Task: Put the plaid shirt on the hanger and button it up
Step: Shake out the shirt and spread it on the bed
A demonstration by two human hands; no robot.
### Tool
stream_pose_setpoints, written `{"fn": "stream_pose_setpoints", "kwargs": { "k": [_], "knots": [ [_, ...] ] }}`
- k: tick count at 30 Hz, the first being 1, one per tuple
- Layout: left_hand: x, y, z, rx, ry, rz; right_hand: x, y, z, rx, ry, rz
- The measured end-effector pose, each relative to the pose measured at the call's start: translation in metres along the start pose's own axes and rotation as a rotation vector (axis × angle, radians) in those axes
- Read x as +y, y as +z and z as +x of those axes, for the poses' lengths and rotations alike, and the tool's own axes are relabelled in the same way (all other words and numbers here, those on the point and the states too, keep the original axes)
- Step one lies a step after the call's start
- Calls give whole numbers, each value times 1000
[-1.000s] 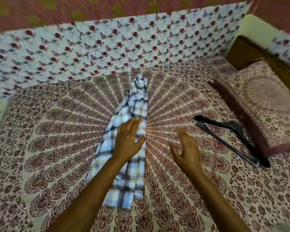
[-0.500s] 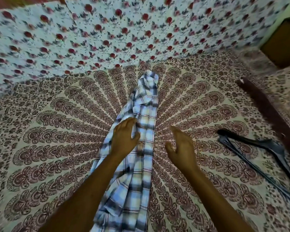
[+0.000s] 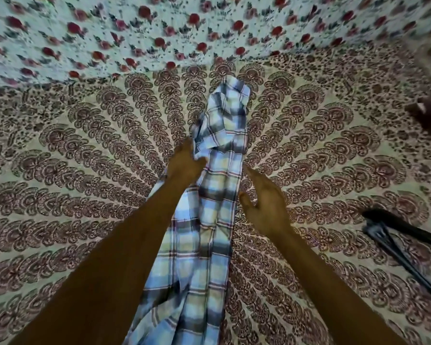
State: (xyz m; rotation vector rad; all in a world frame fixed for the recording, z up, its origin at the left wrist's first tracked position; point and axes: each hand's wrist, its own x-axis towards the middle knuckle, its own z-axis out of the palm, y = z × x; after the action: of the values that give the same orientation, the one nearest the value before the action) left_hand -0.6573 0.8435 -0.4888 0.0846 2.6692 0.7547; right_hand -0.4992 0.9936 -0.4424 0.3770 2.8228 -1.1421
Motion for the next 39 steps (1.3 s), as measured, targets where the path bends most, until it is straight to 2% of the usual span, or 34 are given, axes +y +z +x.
{"fn": "stream_pose_setpoints", "kwargs": {
  "k": [3,6,9,11,13,15,17,18,19,21,23,25,29,31,34,39],
  "knots": [
    [7,-2,12,42,-25,11,5,7,24,-13,8,87],
    [20,4,4,9,161,-24,4,9,53,34,131,385],
    [33,24,-19,-135,353,-102,3,4,81,135,285,594],
    [38,36,-29,-246,436,-116,12,5,107,134,376,731],
    [37,46,-34,-395,500,-108,51,22,142,121,443,794],
    [35,47,-32,-573,487,-139,82,33,163,138,489,840],
    [37,40,-25,-711,401,-237,62,18,155,164,519,885],
    [39,34,-20,-718,362,-308,54,11,151,201,515,892],
    [39,30,-9,-648,338,-383,56,11,153,246,526,914],
    [40,20,16,-335,339,-445,67,15,161,346,547,920],
    [37,15,48,-13,290,-308,75,17,167,430,570,932],
    [31,13,81,166,172,-198,75,15,169,463,576,983],
    [21,17,131,163,25,-280,82,18,177,298,502,1257],
    [22,23,146,116,-20,-302,88,23,185,231,560,1325],
    [29,25,158,35,-60,-377,84,28,193,189,607,1230],
    [48,31,160,-161,-130,-544,82,28,205,138,528,1077]
  ]
}}
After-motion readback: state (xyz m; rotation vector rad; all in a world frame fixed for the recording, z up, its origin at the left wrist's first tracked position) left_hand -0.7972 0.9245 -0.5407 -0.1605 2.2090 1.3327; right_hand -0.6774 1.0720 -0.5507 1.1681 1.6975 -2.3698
